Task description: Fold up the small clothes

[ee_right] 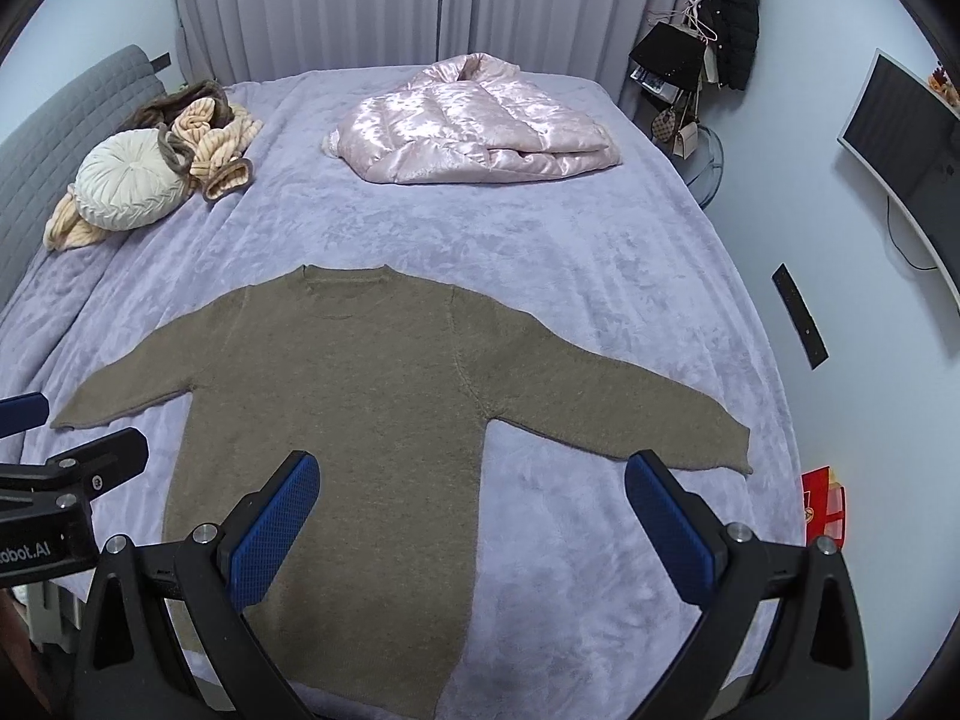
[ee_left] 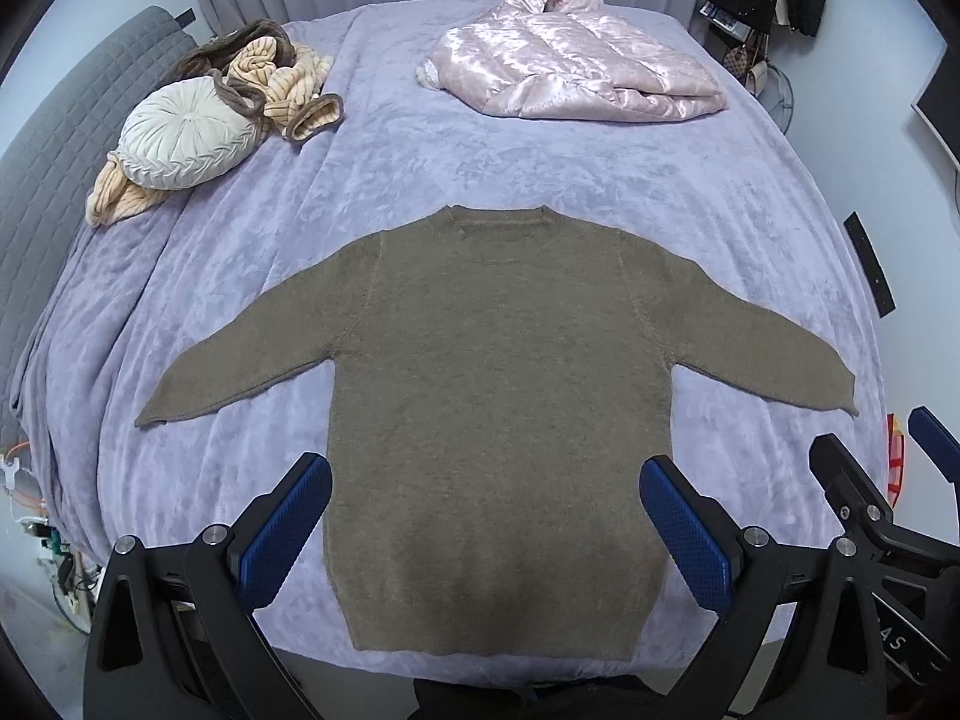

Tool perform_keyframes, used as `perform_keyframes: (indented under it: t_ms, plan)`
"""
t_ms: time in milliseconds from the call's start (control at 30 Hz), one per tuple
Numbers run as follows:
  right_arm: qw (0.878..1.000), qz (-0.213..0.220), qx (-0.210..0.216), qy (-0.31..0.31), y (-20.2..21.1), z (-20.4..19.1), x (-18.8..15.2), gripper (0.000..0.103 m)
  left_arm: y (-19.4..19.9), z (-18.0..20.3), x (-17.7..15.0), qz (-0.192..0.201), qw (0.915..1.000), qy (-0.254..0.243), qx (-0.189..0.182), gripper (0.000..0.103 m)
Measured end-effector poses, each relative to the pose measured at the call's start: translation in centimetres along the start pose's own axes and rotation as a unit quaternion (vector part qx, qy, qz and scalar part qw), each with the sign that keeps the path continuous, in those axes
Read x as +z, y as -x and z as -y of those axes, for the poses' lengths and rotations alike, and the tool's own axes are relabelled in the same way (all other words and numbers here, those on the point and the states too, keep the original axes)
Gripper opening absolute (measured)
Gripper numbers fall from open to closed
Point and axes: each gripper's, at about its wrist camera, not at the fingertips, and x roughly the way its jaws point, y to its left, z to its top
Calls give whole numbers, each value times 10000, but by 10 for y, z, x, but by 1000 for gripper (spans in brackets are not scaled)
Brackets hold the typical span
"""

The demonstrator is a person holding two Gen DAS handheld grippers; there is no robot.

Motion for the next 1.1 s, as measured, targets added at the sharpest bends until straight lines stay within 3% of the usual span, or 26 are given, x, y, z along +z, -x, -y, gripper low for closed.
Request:
perform_keyframes:
  t_ms: [100, 400, 633, 1100]
  plan:
    - [9998, -65, 120, -126, -5, 13, 3, 102, -4, 11, 5, -54, 9999, -48, -104, 103]
    - [9985, -139, 280, -455, -22, 50, 6, 102, 3, 54, 17, 534, 9979, -347, 118, 103]
    - [9968, -154, 350, -696, -37, 81, 8, 102, -21, 81, 33, -30, 9990, -436, -73, 103]
    - [9928, -287, 192, -1143, -77, 142, -1, 102, -56, 143, 44, -141, 9955, -918, 159, 103]
